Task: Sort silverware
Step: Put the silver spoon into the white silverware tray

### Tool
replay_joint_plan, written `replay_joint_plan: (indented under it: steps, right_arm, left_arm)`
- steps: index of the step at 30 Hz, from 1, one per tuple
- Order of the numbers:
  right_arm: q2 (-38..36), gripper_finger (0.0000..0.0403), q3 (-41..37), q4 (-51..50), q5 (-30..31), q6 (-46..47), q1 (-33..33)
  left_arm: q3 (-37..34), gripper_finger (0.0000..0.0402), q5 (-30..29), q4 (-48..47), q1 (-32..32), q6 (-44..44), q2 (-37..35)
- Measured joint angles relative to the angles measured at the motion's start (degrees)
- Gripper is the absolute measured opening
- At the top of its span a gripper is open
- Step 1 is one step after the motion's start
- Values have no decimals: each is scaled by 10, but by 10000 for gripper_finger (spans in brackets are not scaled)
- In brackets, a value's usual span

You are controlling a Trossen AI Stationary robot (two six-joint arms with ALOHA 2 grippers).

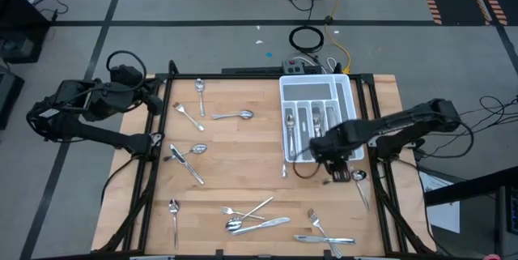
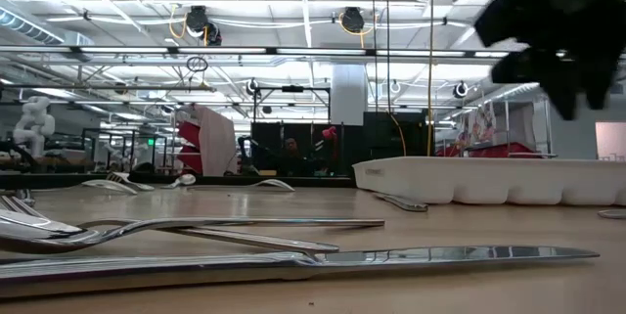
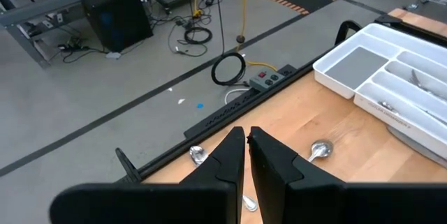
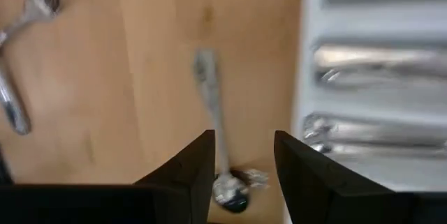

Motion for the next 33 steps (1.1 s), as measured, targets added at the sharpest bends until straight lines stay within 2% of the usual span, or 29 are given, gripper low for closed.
replay_joint_plan:
  steps: [7,14,23,33]
  right_arm:
    - [-39,137,-62,50,-8,99,74]
    - [-40,137,-132,120,-6,135,120]
    - [-40,137,-211,204,-5,189,128]
    - [-36,130,-262,205,-4,263,128]
  left_arm:
    - [0,32,0,-10,0,-1,0]
    - [0,32,0,-6,0,-2,0]
    - [0,32,-4,-5,0,-2,0]
    - [0,32,-4,-6,0,-3,0]
